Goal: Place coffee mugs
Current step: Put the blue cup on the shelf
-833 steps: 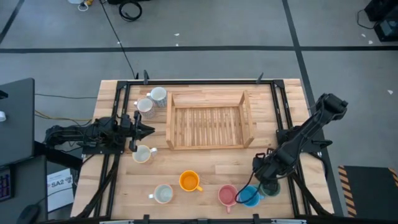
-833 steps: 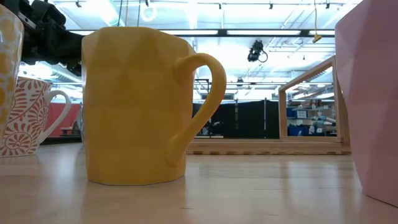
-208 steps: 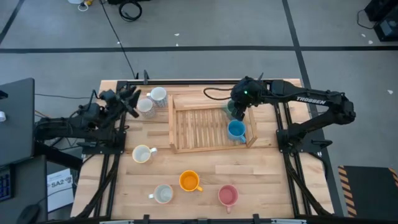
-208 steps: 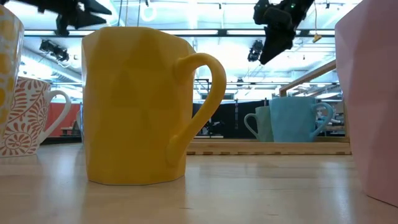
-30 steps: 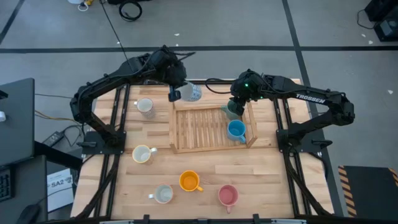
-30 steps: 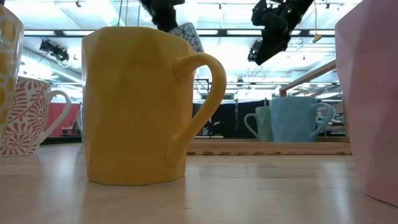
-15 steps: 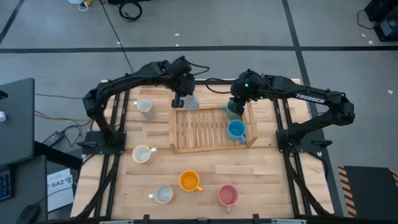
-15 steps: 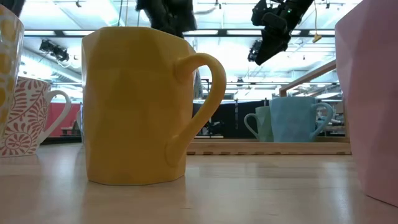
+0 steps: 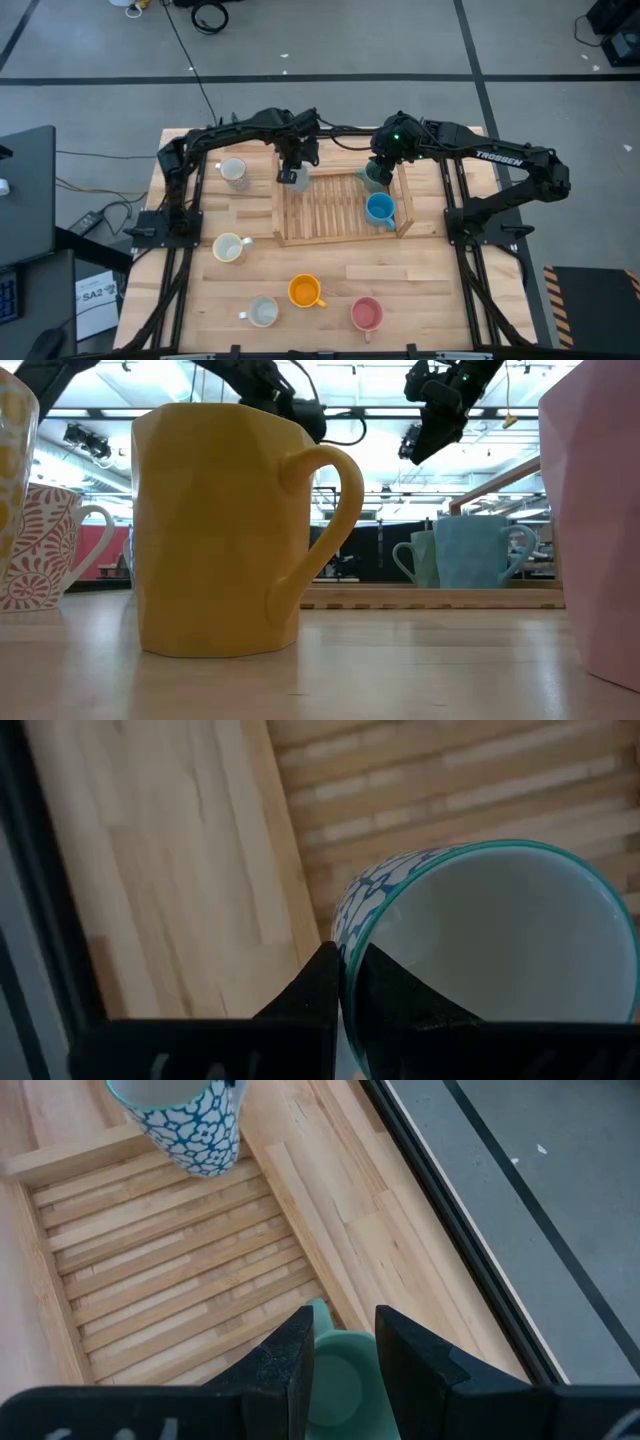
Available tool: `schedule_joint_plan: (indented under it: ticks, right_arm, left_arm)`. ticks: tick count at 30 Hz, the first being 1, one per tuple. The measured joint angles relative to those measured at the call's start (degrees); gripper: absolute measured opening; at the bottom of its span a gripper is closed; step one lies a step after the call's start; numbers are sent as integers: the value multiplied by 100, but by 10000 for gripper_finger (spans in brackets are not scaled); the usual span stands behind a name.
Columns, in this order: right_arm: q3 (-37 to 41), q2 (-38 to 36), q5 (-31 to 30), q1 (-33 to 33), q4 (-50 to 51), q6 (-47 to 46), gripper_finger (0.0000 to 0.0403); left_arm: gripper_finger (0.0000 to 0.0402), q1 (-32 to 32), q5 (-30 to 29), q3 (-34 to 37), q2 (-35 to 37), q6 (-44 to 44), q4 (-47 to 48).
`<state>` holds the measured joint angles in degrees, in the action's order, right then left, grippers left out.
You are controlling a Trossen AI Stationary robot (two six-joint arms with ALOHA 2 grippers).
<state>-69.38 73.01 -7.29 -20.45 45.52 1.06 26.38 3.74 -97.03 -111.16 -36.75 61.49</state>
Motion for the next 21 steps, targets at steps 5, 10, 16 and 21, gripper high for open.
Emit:
schedule_joint_plan:
  ticks: [5, 10, 16, 21]
  right_arm:
    - [0, 0, 0, 0, 0, 2, 116]
    - [0, 0, 0, -2, 2, 2, 116]
    - [0, 0, 0, 0, 4, 2, 116]
    - [0, 0, 0, -2, 2, 2, 116]
  left_arm:
    - [26, -3, -100, -1, -161, -2, -14]
    - [32, 1, -208, -3, -275, -8, 41]
    - [35, -3, -234, -3, -323, 4, 83]
    - [37, 1, -245, -3, -326, 4, 69]
